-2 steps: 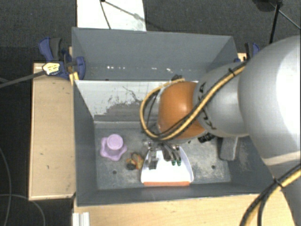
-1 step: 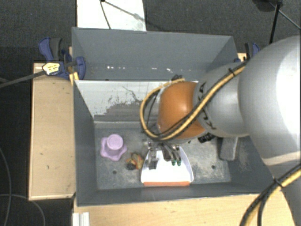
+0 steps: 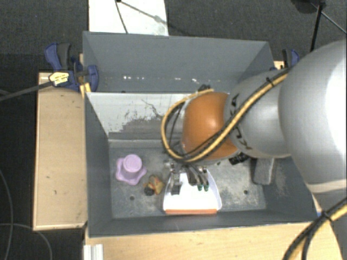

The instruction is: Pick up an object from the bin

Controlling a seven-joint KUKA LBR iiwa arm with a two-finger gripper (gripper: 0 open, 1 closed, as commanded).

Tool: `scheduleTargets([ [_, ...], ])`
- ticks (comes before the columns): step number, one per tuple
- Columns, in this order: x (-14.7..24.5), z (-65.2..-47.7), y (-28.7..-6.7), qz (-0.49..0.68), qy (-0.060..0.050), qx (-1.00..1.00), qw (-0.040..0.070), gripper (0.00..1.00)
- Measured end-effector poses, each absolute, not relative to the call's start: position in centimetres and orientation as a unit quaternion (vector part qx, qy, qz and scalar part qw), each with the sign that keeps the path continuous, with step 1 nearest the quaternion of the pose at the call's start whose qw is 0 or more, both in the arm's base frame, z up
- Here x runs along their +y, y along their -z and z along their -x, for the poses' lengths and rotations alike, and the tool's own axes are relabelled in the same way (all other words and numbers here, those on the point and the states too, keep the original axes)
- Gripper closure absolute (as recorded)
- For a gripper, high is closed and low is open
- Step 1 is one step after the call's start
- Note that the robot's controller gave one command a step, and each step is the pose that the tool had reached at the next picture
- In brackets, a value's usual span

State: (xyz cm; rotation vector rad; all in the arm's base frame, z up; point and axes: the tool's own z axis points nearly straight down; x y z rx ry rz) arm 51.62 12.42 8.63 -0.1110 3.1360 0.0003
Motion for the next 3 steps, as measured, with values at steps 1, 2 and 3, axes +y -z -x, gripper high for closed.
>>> scheduleTargets([
  [1,12.6,-51.5,-9.0,0.034,0.000,0.999,0.003,1.00],
  [2,12.4,-53.3,-14.4,0.074,0.000,0.997,-0.001,1.00],
  [3,12.3,-54.3,-21.1,0.087,0.000,0.996,0.001,1.00],
])
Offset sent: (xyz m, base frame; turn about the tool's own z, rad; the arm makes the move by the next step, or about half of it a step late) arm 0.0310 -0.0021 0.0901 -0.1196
